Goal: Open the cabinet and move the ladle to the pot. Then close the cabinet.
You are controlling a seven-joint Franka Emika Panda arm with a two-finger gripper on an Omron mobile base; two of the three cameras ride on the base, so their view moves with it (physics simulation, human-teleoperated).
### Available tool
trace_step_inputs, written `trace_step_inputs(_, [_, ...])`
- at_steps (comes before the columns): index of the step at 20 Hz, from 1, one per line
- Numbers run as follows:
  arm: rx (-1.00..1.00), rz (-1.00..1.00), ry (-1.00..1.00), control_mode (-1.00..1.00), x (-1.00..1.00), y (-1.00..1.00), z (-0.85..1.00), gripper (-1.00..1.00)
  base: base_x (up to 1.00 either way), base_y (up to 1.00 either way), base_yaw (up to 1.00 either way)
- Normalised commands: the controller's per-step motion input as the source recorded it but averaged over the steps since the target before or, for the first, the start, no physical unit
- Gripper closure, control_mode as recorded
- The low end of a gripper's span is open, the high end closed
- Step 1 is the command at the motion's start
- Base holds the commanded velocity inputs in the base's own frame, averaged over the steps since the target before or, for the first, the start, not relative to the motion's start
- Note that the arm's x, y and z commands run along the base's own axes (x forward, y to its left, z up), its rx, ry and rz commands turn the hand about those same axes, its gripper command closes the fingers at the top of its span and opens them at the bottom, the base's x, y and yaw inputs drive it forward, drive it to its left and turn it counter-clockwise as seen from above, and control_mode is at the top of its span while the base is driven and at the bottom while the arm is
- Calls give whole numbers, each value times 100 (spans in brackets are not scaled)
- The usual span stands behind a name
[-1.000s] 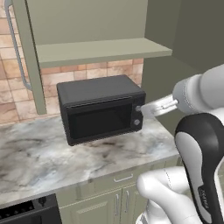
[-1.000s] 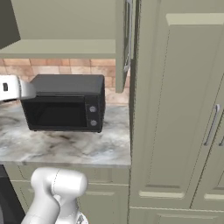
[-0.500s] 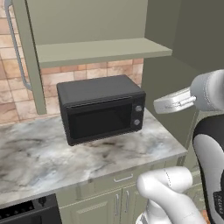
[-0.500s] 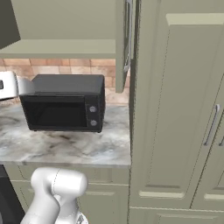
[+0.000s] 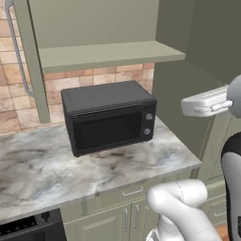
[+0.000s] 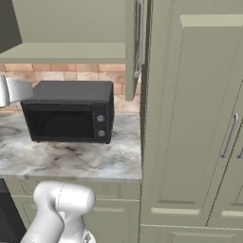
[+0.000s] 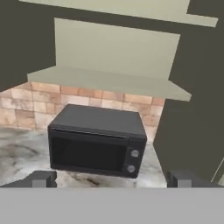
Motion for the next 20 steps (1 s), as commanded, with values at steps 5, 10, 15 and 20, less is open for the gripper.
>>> trace_step_inputs(5, [3, -14, -20, -100, -35, -19, 16, -100, 0, 0, 0])
trace_step_inputs(10, [6, -15, -18, -100, -33, -15, 14, -100, 0, 0, 0])
trace_step_inputs(15, [1, -10, -3, -100, -9, -23, 9, -100, 0, 0, 0])
trace_step_inputs(20, [6, -4, -5, -100, -5, -26, 4, -100, 0, 0, 0])
